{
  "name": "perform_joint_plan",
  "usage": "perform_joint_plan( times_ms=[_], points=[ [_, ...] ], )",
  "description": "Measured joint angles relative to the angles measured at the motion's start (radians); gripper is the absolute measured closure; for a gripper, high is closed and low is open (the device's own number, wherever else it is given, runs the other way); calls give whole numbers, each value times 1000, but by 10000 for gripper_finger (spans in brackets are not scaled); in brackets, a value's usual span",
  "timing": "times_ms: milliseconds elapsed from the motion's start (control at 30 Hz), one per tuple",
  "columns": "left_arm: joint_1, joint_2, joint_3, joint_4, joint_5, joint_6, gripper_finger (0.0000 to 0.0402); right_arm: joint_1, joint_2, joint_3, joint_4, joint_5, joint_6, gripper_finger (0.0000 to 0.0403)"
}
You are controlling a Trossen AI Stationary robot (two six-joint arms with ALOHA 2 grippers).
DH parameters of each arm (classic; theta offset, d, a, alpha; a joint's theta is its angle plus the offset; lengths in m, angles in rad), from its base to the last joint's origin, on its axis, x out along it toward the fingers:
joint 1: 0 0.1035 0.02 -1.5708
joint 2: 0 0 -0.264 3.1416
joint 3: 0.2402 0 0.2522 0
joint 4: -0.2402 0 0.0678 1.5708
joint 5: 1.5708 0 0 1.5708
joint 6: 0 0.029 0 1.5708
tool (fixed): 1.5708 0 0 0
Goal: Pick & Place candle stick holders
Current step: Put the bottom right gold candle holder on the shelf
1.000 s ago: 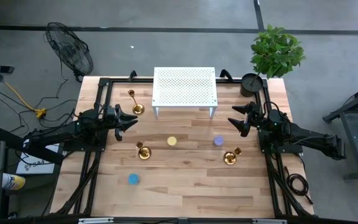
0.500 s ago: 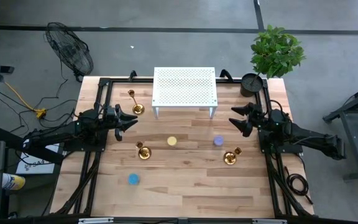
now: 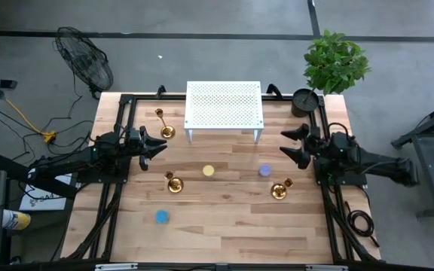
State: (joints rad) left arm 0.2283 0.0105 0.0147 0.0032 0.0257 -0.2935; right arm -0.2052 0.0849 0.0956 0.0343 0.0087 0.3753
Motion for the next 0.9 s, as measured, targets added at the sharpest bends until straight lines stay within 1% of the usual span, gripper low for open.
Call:
perform_joint_plan(
  times_ms=[100, 333, 467, 567, 700, 900],
  points=[
    [0, 0, 0, 0, 0, 0, 298, 31, 0, 42, -71, 17, -56, 13],
    [0, 0, 0, 0, 0, 0, 298, 117, 13, 172, -299, 133, -132, 12],
    [0, 0, 0, 0, 0, 0, 298, 167, 50, 233, -361, 185, -55, 13],
    [0, 0, 0, 0, 0, 0, 298, 203, 90, 270, -375, 184, 7, 13],
    [0, 0, 0, 0, 0, 0, 298, 257, 149, 320, -380, 176, 17, 12],
    [0, 0, 0, 0, 0, 0, 298, 327, 259, 430, -448, 186, 15, 13]
  ],
)
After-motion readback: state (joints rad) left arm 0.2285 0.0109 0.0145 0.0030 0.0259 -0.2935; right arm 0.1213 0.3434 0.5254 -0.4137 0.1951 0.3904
